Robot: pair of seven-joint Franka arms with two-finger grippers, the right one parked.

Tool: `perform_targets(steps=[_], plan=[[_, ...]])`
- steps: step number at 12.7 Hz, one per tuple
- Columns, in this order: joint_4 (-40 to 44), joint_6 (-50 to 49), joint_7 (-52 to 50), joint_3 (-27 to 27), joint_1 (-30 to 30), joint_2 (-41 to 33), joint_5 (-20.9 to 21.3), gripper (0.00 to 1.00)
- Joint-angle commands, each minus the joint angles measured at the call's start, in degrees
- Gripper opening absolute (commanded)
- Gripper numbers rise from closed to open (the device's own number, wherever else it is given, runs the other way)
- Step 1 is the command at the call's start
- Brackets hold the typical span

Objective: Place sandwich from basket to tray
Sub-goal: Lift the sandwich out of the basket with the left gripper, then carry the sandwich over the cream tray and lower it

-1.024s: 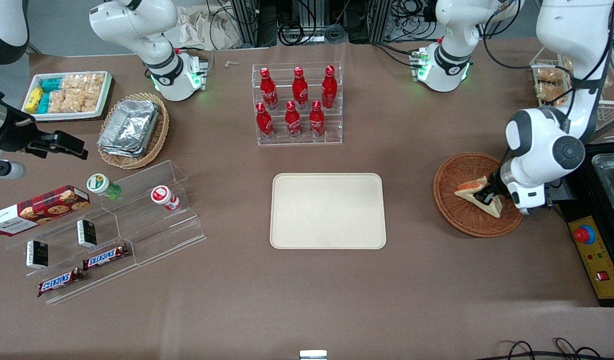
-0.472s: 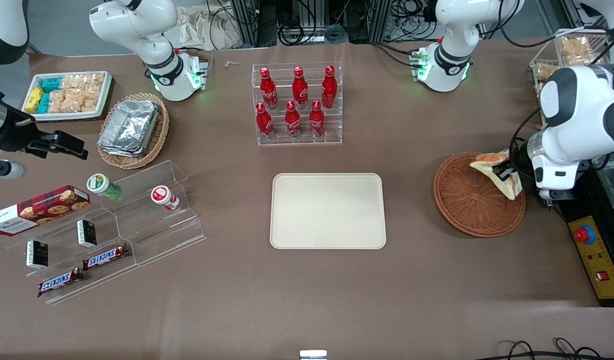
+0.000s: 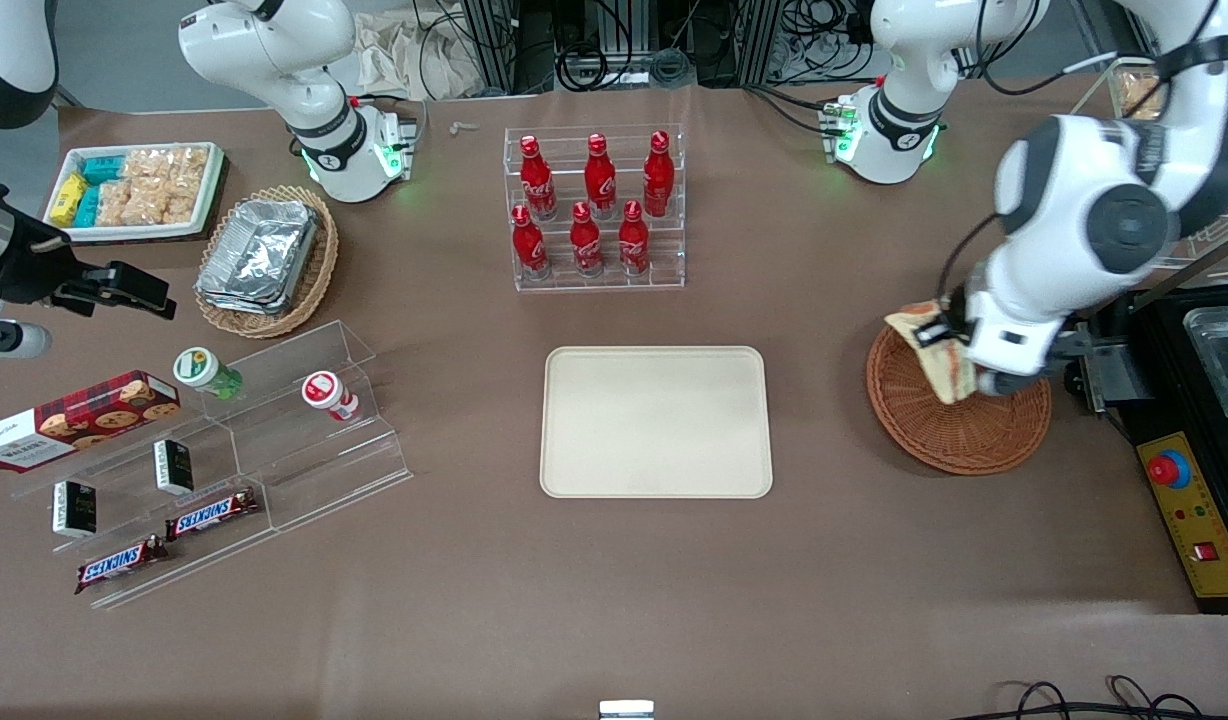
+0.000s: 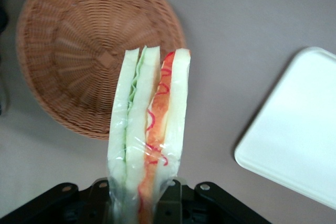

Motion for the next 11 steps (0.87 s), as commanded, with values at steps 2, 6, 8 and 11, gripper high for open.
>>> perform_targets(steps=[2, 6, 8, 11], plan=[[1.7, 3.9, 2.4, -3.9, -2.9, 1.5, 0.9, 0.0], [2.0, 11.1, 0.4, -6.1, -7.3, 6.8, 1.7, 0.0], [4.3, 12.8, 0.9, -6.1, -9.1, 10.8, 2.1, 0.0], [6.8, 13.8, 0.4, -6.1, -11.0, 16.9, 6.5, 0.0]])
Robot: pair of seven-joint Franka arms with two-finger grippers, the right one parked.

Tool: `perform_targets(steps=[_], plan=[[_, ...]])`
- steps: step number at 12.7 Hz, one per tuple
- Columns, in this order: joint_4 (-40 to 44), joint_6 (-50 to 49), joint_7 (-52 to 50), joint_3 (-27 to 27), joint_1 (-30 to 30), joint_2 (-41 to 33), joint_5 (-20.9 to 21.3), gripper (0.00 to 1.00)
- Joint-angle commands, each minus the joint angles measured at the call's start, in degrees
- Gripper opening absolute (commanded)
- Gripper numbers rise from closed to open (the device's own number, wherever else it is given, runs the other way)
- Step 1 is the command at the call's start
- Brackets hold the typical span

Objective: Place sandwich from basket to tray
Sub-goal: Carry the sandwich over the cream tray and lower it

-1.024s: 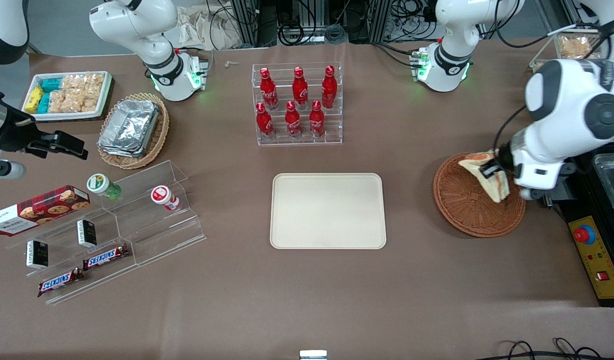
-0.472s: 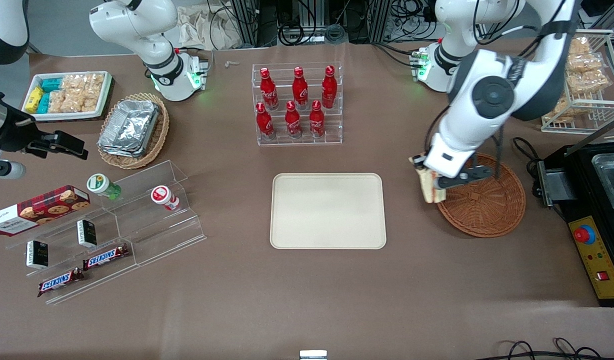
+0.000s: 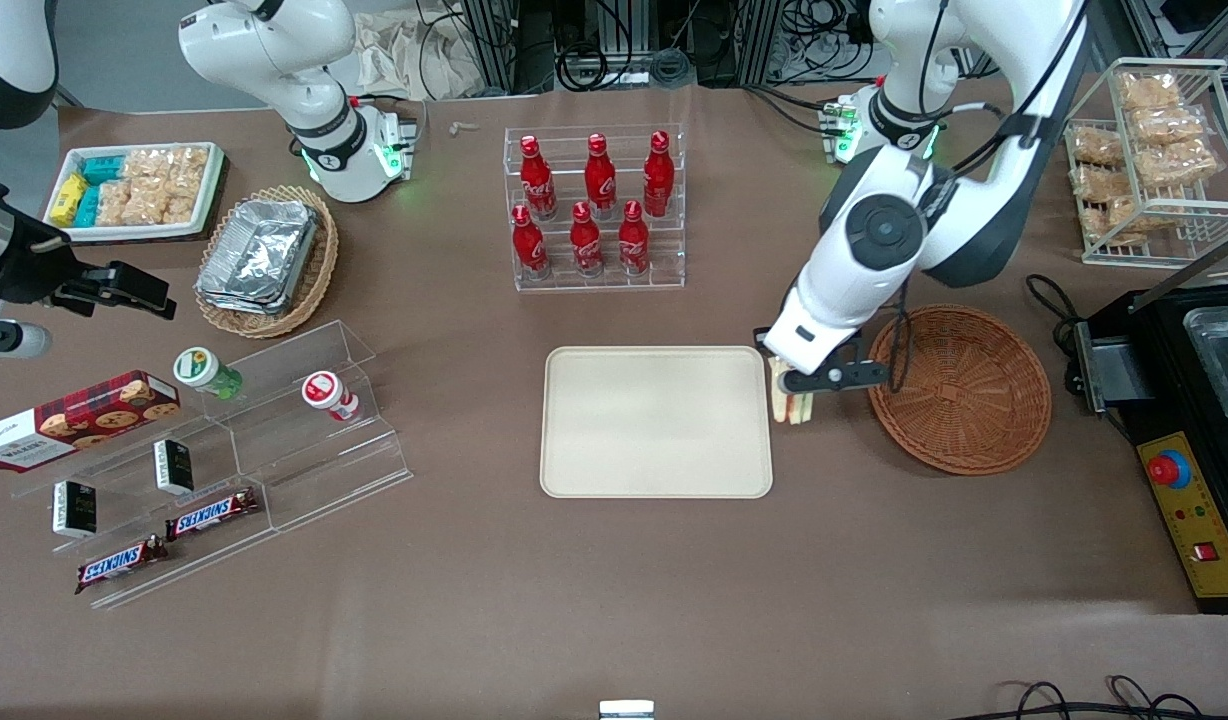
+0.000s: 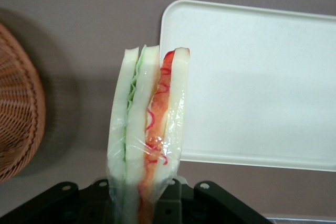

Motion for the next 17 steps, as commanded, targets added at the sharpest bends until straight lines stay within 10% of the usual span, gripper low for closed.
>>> perform_targets(steps=[1, 14, 16, 17], plan=[[4.8, 1.2, -0.5, 0.0, -1.8, 6.9, 3.3, 0.0], [8.7, 9.5, -1.6, 0.2, -3.3, 22.3, 10.5, 0.0], [8.8, 9.7, -1.6, 0.2, -3.4, 22.9, 10.8, 0.84], [8.8, 9.9, -1.6, 0.2, -3.4, 22.9, 10.8, 0.99]])
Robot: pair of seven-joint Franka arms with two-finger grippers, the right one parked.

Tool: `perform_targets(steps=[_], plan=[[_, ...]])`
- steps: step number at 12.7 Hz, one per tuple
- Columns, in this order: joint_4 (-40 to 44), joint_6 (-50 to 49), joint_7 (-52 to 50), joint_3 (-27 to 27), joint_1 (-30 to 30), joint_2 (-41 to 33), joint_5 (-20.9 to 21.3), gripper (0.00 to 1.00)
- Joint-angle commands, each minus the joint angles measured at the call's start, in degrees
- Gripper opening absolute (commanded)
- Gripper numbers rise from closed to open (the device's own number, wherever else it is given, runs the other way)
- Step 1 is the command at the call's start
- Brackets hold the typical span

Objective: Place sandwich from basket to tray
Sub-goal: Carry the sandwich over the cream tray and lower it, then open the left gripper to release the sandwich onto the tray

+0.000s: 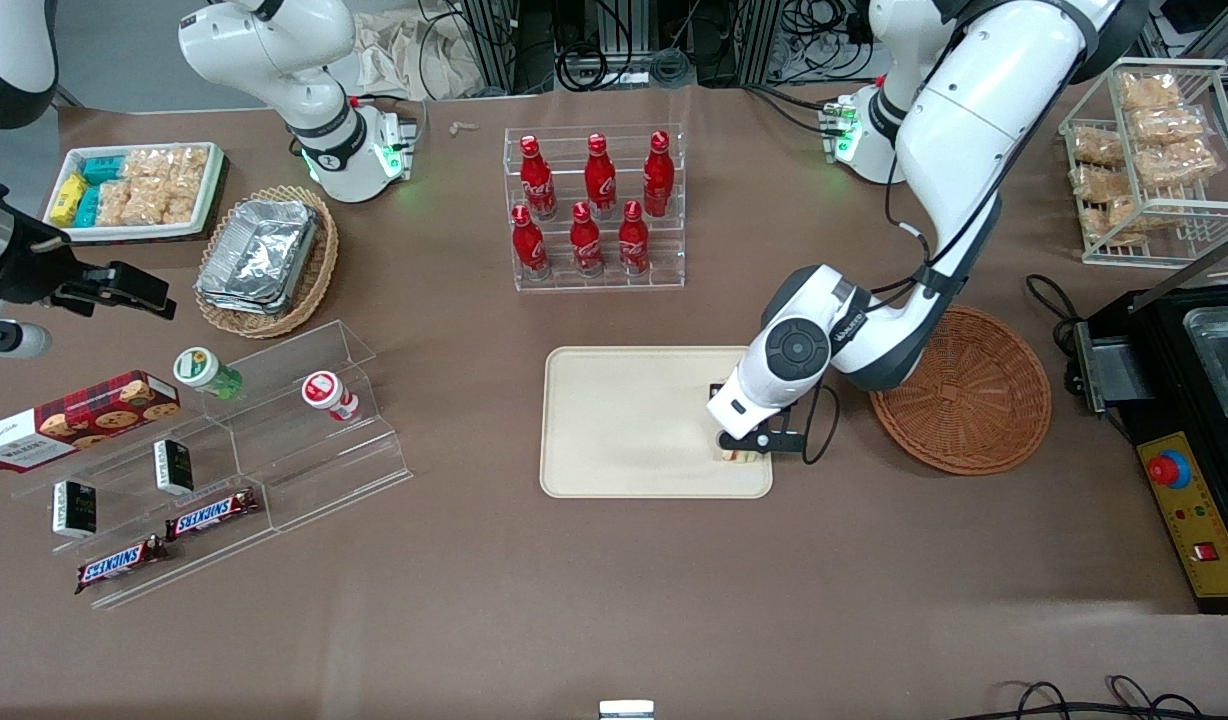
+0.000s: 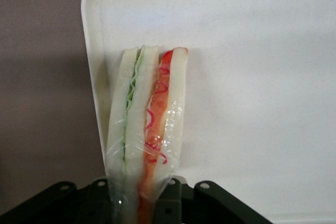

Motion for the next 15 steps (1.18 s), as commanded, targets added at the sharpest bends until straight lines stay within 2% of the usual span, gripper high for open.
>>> perform_targets(steps=[1, 3, 5, 7, 10, 12, 15], plan=[[1.7, 0.3, -1.6, 0.3, -0.9, 1.2, 2.1, 1.0], [1.8, 0.3, -2.1, 0.2, -0.9, 1.0, 4.5, 1.0], [1.7, -0.3, -2.2, 0.1, -0.5, -0.4, 4.3, 1.0], [1.7, -1.5, -2.2, 0.0, -0.2, -4.6, 3.4, 1.0], [1.7, -9.4, -0.8, 0.0, 0.2, -11.8, 2.6, 1.0], [1.7, -13.0, 3.5, 0.6, 0.8, -16.3, -2.2, 1.0], [1.8, -19.1, 14.8, 0.4, 7.1, -22.6, -8.5, 1.0]])
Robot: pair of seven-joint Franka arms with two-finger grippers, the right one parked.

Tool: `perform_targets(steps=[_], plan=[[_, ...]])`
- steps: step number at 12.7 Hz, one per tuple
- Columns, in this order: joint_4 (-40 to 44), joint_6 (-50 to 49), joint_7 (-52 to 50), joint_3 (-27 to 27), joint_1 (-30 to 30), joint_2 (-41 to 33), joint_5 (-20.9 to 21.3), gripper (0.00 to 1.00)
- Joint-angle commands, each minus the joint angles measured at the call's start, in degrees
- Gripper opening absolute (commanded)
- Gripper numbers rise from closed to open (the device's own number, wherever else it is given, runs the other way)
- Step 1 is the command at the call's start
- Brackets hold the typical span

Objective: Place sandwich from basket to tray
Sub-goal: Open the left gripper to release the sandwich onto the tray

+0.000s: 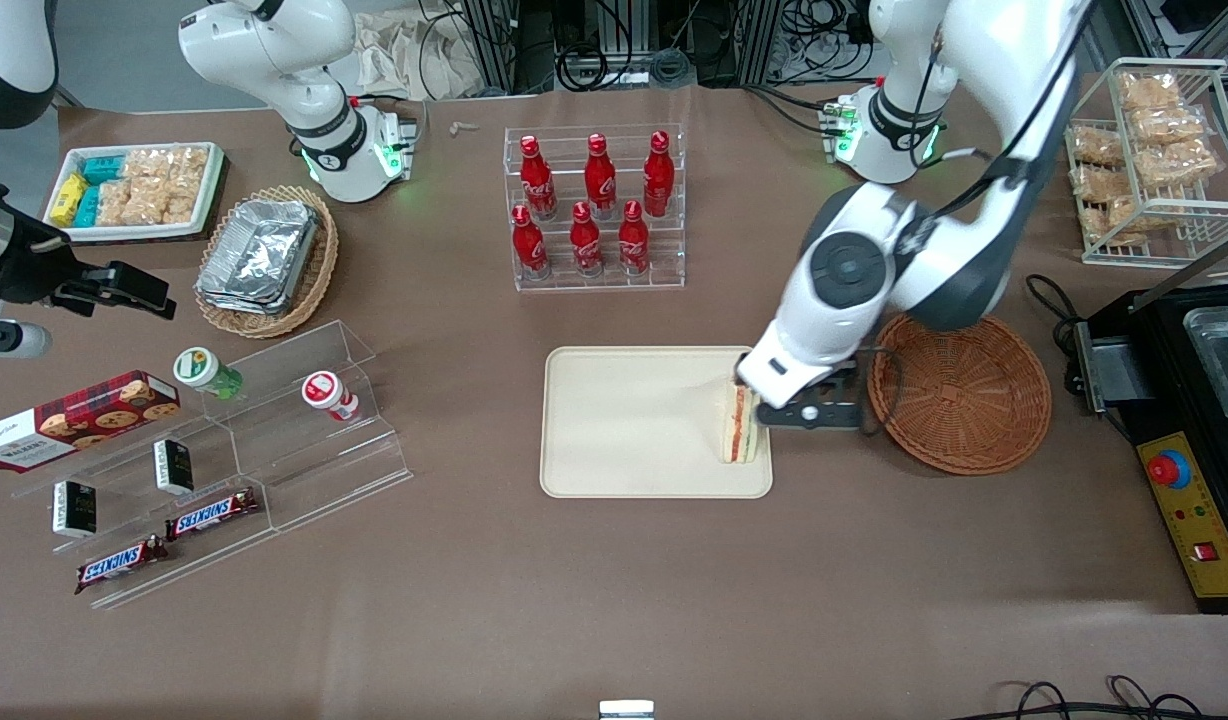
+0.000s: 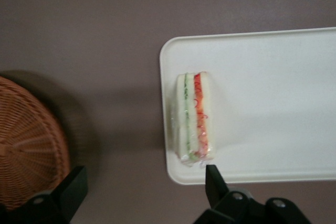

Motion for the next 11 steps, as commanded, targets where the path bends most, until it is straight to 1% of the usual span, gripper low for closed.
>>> perform_targets(steps=[1, 3, 5, 7, 8, 9, 10, 11], plan=[[-1.3, -2.7, 6.5, 0.0, 4.9, -5.2, -4.4, 1.0], [-1.0, -2.7, 6.2, 0.0, 5.9, -6.9, -4.6, 1.0], [-1.3, -3.6, 6.6, 0.7, 7.0, -9.9, -6.0, 1.0], [-1.3, -6.6, 8.4, 6.2, 4.9, -12.6, -6.8, 1.0], [-1.5, -7.0, 10.1, 11.1, 2.2, -14.2, -8.1, 1.0], [-1.7, -7.3, 11.1, 15.3, -0.3, -15.5, -8.3, 1.0], [-1.7, -7.7, 11.6, 18.1, -1.5, -16.2, -8.3, 1.0], [-1.8, -8.4, 11.8, 19.0, -1.5, -17.2, -8.3, 1.0]])
